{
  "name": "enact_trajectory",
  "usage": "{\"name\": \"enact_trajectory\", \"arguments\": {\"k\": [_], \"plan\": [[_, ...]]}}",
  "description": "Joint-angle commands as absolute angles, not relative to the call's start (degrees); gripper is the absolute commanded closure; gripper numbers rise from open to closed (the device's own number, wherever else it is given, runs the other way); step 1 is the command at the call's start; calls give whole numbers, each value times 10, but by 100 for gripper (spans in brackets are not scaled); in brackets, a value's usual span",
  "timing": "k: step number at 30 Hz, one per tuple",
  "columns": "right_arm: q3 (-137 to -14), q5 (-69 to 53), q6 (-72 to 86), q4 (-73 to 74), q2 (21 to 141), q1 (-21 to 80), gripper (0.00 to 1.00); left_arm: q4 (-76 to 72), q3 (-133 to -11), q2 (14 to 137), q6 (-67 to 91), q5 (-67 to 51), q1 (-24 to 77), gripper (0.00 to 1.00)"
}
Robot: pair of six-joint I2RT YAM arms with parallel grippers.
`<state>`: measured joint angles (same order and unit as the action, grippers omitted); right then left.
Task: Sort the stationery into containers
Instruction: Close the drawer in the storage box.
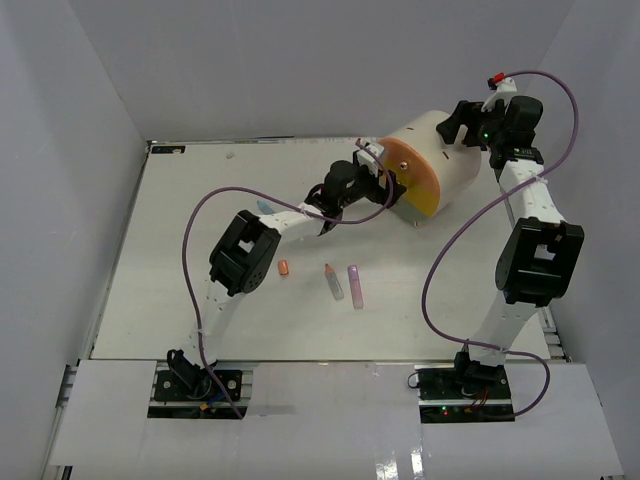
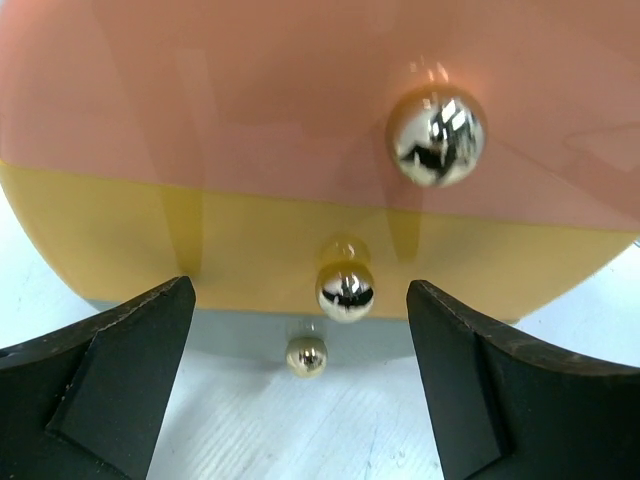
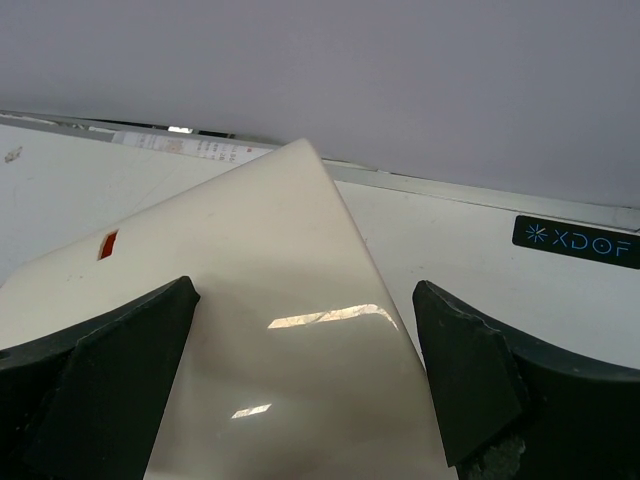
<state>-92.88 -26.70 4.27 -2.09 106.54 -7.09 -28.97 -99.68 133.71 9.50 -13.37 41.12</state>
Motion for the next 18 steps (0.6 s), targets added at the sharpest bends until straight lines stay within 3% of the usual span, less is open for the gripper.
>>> {"name": "enact_trajectory", "arguments": {"k": [1,10,18], "plan": [[-920,-266,34,-17,1058,-69,5,-329,-956,1285,91,-146,417,2],[-925,-264,26,-16,1055,-73,5,-323,-865,1250,85,-150,417,2],[-923,-265,26,-17,1055,-73,5,-298,-920,1316,92,-155,417,9]]}}
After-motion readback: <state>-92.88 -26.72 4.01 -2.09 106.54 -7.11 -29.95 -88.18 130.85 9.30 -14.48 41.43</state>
